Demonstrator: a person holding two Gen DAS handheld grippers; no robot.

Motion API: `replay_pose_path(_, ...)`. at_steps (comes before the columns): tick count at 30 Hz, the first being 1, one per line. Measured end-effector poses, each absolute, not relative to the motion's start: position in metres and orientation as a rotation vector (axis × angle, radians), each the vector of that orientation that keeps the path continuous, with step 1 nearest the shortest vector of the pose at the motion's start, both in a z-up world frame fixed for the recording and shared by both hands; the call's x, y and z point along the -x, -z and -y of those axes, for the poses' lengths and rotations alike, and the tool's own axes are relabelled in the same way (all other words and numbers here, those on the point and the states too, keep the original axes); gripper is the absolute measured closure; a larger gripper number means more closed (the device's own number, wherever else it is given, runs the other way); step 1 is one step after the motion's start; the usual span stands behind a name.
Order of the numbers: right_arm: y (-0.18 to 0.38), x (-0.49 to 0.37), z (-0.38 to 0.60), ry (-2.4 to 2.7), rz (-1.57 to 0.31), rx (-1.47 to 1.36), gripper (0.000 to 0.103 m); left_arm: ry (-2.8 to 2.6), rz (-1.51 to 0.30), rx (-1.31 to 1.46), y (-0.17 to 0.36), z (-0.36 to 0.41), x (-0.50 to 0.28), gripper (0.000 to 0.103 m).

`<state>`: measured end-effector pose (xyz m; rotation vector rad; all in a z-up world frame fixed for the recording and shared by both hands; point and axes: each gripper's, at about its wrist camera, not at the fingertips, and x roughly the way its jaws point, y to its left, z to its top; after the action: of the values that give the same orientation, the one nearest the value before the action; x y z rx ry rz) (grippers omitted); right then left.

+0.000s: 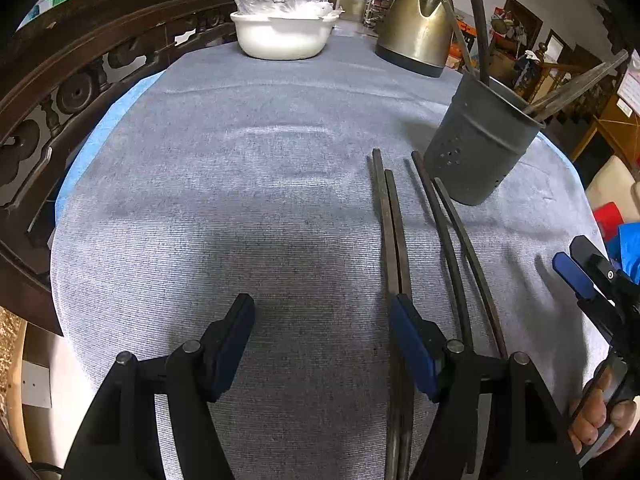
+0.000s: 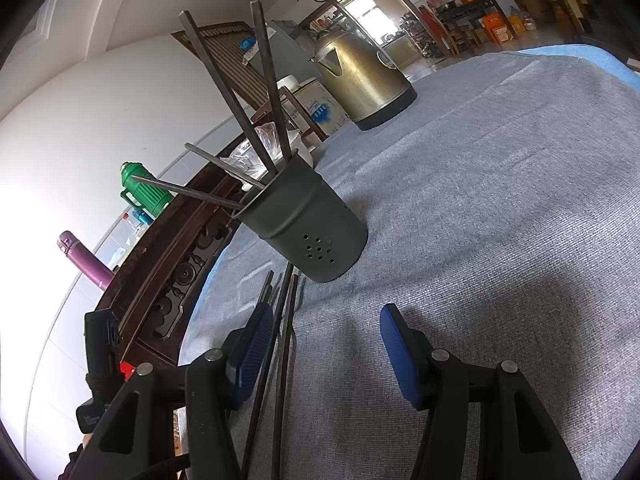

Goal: Organize utensils
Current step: 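Close the left tool on one dark chopstick while the right tool grasps another, then lift both held chopsticks up toward the grey holder cup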

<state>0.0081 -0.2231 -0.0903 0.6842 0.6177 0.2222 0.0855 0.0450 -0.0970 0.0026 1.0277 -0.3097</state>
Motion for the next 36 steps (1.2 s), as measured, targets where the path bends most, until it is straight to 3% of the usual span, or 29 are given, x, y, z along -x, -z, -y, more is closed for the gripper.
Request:
replay_pose_path(9, 0.091, -0.008, 0.224, -0.215, -0.622, -0.688, 0.044, 0.291, -1.011, -0.135, 0.101, -0.021, -0.086, 0.031)
replay_pose_path(15, 0.092, -0.008, 0.224, -0.216, -0.624, -0.689, 0.044, 0.321, -1.018, -0.078, 0.102, -0.028, -0.091, 0.035)
replay_pose_path(17, 0.092, -0.009, 0.224, -0.215, -0.628, -0.689, 0.044, 0.326, -1.012, -0.081, 0.101, -0.03, -0.091, 0.049)
replay_pose_path(21, 0.092, -0.008, 0.223, -0.215, -0.631, -0.688, 0.044, 0.347, -0.999, -0.092, 0.099, -0.031, -0.085, 0.067)
replay_pose_path(22, 0.092, -0.009, 0.223, -0.215, -0.633, -0.687, 0.044, 0.362, -0.997, -0.089, 0.098, -0.031, -0.083, 0.076)
replay_pose_path(24, 0.092, -0.012, 0.22, -0.213, -0.655, -0.675, 0.053, 0.377, -1.002, -0.081, 0.098, -0.034, -0.08, 0.086)
replay_pose_path(25, 0.093, -0.014, 0.218, -0.206, -0.673, -0.663, 0.062, 0.388, -1.013, -0.063, 0.098, -0.038, -0.08, 0.092)
replay_pose_path(33, 0.072, -0.042, 0.165, -0.269, -0.827, -0.477, 0.07, 0.451, -1.113, 0.079, 0.098, -0.061, -0.08, 0.093)
replay_pose_path(36, 0.07, -0.06, 0.144, -0.263, -0.916, -0.384, 0.08, 0.457, -1.111, 0.089, 0.092, -0.064, -0.086, 0.092)
